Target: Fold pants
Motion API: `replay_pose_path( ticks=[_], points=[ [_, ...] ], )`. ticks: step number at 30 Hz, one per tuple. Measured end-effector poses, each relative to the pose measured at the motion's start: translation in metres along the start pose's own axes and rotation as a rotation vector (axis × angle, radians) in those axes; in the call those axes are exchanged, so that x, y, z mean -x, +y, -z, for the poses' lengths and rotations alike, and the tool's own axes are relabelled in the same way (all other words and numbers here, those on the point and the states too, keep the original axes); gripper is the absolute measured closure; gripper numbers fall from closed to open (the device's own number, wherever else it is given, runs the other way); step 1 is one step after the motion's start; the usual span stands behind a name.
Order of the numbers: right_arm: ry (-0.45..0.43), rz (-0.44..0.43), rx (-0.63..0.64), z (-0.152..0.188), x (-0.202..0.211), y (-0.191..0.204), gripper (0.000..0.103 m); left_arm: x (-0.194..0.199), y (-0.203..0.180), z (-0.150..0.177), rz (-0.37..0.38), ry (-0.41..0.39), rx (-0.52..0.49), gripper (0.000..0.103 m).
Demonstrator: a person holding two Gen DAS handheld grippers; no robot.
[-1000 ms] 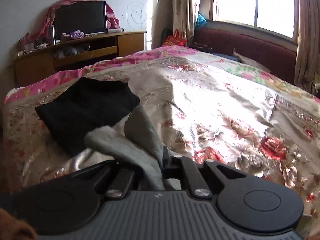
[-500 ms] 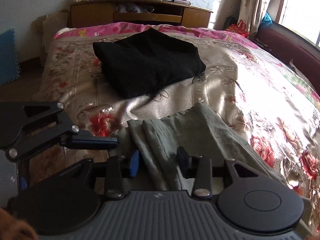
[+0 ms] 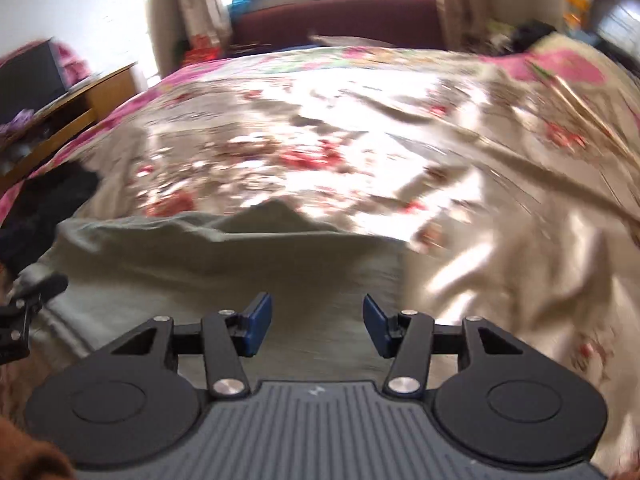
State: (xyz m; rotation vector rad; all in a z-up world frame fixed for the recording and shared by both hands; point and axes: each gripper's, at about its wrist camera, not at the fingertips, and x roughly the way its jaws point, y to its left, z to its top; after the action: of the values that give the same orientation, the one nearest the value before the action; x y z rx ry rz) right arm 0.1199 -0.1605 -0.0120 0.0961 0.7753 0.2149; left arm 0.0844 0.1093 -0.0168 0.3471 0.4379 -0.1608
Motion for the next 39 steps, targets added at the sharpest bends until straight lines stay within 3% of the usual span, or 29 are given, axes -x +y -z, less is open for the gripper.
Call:
replay_pose_path(
  ticks=[1, 2, 3, 5, 9, 11, 14, 17, 18, 19, 20, 24, 27, 29, 33, 36, 39],
  points=[
    [0.028, 0.019, -0.090, 0.004, -0.005, -0.025, 0.049, -0.017, -0.003, 0.006, 0.011, 0.082, -0.010, 0.012],
    [0.058, -0.013, -0.171, 0.008, -0.010, -0.045, 0.049, -0.037, -0.003, 0.016, 0.015, 0.180, -0.020, 0.012],
    [0.075, -0.080, -0.249, 0.013, -0.015, -0.061, 0.049, -0.040, -0.003, 0.027, 0.025, 0.220, -0.006, 0.012],
    [0.065, -0.228, -0.371, 0.023, -0.020, -0.078, 0.049, -0.027, 0.000, 0.030, 0.039, 0.216, 0.043, 0.011],
    [0.123, -0.463, -0.444, 0.030, -0.038, -0.090, 0.053, -0.024, -0.002, 0.022, -0.012, 0.236, -0.008, 0.011],
    [0.141, -0.470, -0.420, 0.031, -0.041, -0.095, 0.060, -0.025, -0.008, 0.018, -0.019, 0.237, -0.042, 0.011],
    [0.151, -0.552, -0.527, 0.033, -0.057, -0.105, 0.059, -0.027, -0.017, 0.012, -0.024, 0.236, -0.090, 0.011],
    [0.151, -0.624, -0.547, 0.027, -0.074, -0.095, 0.060, -0.030, -0.025, 0.007, -0.022, 0.233, -0.121, 0.011],
    [0.144, -0.633, -0.569, 0.027, -0.080, -0.090, 0.066, -0.031, -0.026, 0.005, -0.020, 0.236, -0.127, 0.011],
    [0.136, -0.622, -0.593, 0.028, -0.083, -0.087, 0.088, -0.032, -0.028, 0.004, -0.017, 0.240, -0.132, 0.011],
    [0.155, -0.585, -0.622, 0.029, -0.087, -0.084, 0.099, -0.035, -0.029, 0.004, -0.015, 0.247, -0.142, 0.011],
    [0.120, -0.588, -0.780, 0.041, -0.075, -0.099, 0.099, -0.039, -0.033, 0.003, -0.003, 0.276, -0.145, 0.011],
    [0.089, -0.537, -0.771, 0.046, -0.046, -0.122, 0.100, -0.032, -0.049, -0.001, 0.055, 0.263, -0.146, 0.011],
    [0.083, -0.453, -0.745, 0.050, -0.026, -0.147, 0.100, -0.027, -0.069, -0.006, 0.115, 0.242, -0.150, 0.011],
    [0.083, -0.298, -0.746, 0.063, 0.010, -0.189, 0.099, -0.017, -0.121, -0.021, 0.227, 0.171, -0.213, 0.011],
    [0.038, -0.265, -0.745, 0.068, 0.031, -0.203, 0.098, -0.010, -0.152, -0.037, 0.256, 0.084, -0.264, 0.011],
    [0.033, -0.246, -0.742, 0.076, 0.038, -0.205, 0.097, -0.006, -0.173, -0.060, 0.313, 0.027, -0.203, 0.011]
  ],
)
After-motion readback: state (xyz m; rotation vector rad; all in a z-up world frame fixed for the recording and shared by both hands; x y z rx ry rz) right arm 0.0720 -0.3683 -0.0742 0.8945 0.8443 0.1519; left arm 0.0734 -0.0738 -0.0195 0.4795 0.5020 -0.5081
